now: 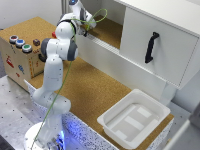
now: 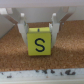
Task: Put the yellow object on top of the drawer
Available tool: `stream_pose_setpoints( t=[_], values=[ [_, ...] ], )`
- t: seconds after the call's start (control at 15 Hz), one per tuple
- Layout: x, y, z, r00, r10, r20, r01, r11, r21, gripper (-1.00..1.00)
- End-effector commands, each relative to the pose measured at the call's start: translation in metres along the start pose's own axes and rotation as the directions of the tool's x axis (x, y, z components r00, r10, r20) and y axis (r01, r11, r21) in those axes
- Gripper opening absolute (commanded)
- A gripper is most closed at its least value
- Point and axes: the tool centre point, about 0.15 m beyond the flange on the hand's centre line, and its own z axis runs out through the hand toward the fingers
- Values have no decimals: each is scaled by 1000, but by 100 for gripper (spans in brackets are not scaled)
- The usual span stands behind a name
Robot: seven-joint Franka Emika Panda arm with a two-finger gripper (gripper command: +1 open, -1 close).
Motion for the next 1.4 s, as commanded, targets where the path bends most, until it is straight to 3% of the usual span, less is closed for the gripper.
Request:
stream_pose_setpoints(
  t=[0.0, 0.2, 0.47, 0.67, 0.87, 1.2, 1.33],
  values=[
    [7, 11, -43, 1000, 9, -7, -9, 995, -99, -100],
    [-5, 27, -82, 1000, -13, -13, 12, 994, -113, -100],
    [-39, 47, -104, 990, -139, -21, 139, 990, -41, -100],
    [-79, 68, -106, 967, -254, 14, 251, 962, 106, -100],
    [-112, 67, -120, 921, -390, -12, 382, 895, 229, -100],
    [-154, 45, -158, 845, -533, -52, 510, 772, 379, -100],
    [-169, 29, -174, 816, -575, -66, 548, 731, 407, -100]
  ],
)
